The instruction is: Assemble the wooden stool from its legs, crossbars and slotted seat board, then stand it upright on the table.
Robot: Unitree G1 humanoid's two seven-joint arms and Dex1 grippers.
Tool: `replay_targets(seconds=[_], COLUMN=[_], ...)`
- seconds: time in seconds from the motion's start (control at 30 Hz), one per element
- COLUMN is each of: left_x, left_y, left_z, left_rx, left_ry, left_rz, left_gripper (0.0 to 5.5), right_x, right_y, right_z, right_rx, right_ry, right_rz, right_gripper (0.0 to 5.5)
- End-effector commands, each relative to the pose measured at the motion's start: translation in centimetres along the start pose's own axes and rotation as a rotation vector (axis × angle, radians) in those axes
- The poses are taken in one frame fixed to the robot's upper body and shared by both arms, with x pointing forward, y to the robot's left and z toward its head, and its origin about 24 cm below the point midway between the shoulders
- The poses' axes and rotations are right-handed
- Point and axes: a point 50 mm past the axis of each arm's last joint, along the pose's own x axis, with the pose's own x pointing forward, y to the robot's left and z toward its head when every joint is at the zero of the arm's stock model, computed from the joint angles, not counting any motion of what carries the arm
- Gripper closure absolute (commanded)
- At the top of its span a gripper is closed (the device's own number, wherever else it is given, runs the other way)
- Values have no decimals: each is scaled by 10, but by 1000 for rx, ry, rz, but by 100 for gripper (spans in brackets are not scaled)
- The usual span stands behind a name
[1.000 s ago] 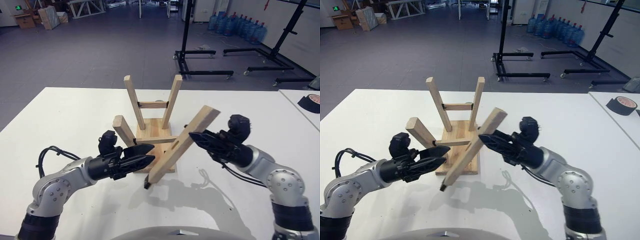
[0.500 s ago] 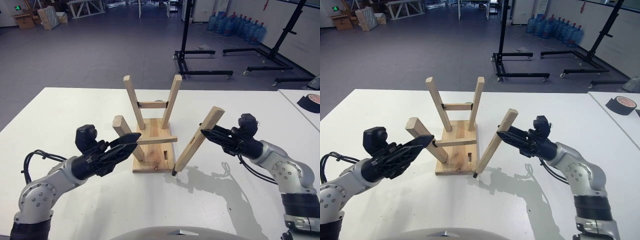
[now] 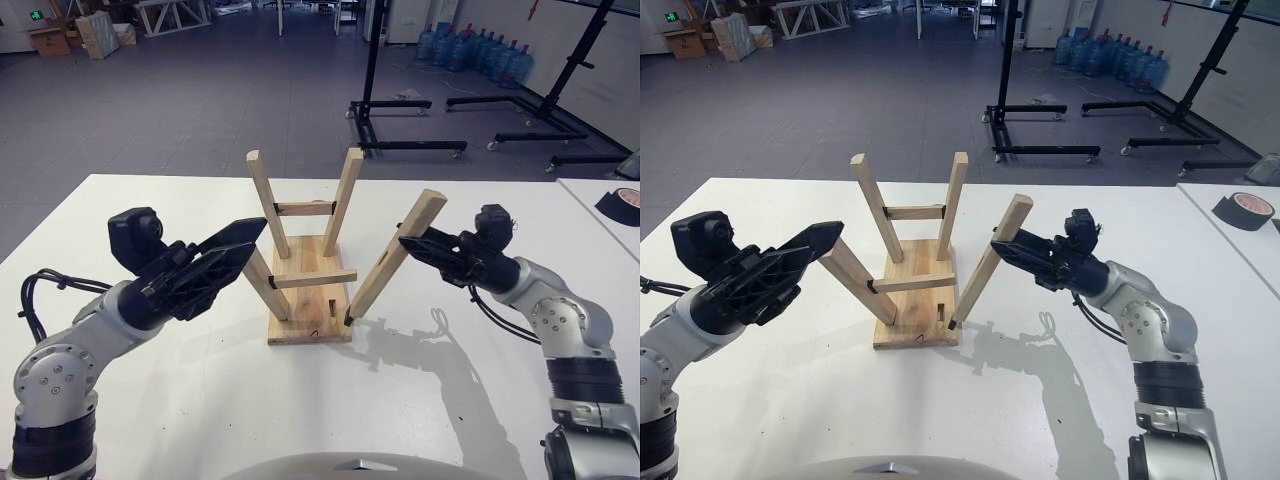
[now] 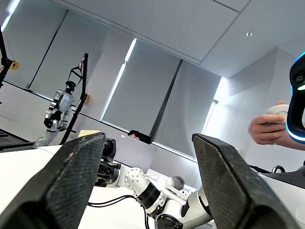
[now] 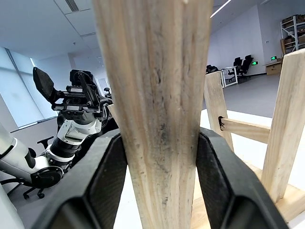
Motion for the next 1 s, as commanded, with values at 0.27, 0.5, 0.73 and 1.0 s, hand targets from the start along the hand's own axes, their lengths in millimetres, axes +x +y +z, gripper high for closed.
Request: replay_targets(seconds=[0.27,0.5,0.73,1.0], left_x=[-2,-7,-11,-11], left_y=[15,19,20,21], left_z=[13,8,5,2], left_rx=[90,90,81,88], left_ry=[-33,-26,-34,-23], left_rz=[123,141,150,168], left_gripper=[219,219,219,219], right_x=[1,0,6,18], right_y=[-3,-6,-5,-9], right_z=[-11,-3,4,19], right_rx=[-69,-153,-279,-323], right_ry=[133,290,436,449], right_rz=[25,51,108,77], right_gripper=[347,347,347,347])
